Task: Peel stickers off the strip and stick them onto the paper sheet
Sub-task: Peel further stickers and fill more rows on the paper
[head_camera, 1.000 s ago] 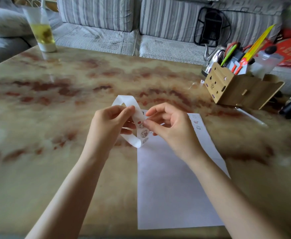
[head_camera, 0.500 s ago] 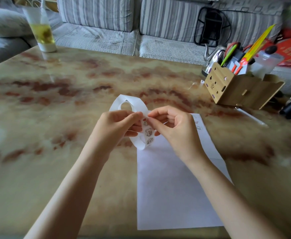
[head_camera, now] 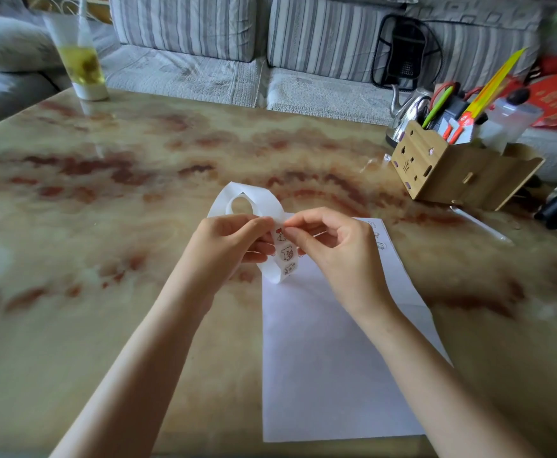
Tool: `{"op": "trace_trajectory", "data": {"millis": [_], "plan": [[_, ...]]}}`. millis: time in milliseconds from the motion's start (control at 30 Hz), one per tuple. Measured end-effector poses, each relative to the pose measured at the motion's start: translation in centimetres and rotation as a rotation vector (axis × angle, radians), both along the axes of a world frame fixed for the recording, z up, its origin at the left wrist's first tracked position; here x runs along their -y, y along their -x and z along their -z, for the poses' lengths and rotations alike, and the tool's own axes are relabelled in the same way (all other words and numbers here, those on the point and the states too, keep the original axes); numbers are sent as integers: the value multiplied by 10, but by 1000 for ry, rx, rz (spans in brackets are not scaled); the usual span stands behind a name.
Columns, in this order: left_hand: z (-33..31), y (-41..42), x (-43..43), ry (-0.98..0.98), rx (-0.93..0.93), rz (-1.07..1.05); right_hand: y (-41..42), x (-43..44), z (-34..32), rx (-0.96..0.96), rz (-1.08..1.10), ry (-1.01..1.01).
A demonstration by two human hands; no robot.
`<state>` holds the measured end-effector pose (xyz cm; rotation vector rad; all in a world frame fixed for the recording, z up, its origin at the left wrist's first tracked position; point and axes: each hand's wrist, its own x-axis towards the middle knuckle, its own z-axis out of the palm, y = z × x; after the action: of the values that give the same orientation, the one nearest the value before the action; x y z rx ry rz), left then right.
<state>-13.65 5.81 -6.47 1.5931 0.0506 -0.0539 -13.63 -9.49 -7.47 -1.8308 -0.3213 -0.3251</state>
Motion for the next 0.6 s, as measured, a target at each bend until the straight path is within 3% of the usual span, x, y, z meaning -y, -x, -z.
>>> {"op": "trace_trajectory", "data": {"millis": [200, 600], "plan": [[0, 0, 0, -22, 20, 3, 1, 0, 0, -14, -17, -11], [0, 2, 1, -53, 24, -43, 1, 3, 4, 146, 5, 182]]}}
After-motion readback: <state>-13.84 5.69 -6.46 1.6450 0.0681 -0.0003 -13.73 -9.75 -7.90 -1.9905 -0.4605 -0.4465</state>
